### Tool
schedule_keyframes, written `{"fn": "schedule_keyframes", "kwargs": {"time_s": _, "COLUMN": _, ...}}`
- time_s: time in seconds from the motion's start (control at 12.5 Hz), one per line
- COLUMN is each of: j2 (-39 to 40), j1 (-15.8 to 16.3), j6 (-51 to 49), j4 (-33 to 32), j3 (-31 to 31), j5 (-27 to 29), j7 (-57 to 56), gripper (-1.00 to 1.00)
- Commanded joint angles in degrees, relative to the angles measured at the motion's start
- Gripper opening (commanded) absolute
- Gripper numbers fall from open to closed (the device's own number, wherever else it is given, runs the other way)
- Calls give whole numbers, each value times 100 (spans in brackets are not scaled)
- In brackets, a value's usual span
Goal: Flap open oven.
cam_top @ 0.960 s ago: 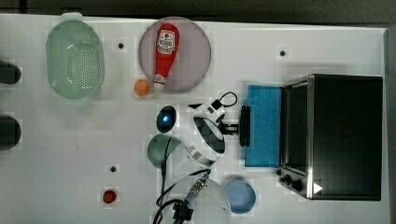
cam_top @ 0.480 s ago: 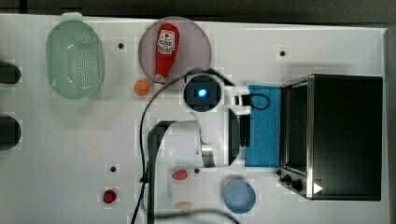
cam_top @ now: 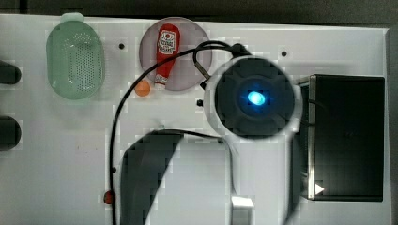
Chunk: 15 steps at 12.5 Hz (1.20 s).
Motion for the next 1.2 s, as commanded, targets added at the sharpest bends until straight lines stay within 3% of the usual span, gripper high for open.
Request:
{"fn": "schedule_keyframes", "kwargs": {"time_s": 0.08, "j2": -3, "j1": -55, "j6": -1035, "j4": 448, "j3": -71, "j5": 117, "j7": 527, "gripper": -65}}
{"fn": "schedule_keyframes", "kwargs": {"time_s": 0.24, "j2": -20, "j1": -50, "j6": -1116, "j4": 700, "j3": -58, "j5": 120, "j7": 559, "gripper": -65}}
{"fn": "schedule_keyframes", "kwargs": {"time_s": 1.2, "j2": 22, "j1": -50, "j6": -1077, "j4": 685, "j3": -58, "j5": 120, "j7": 558, "gripper": -65}}
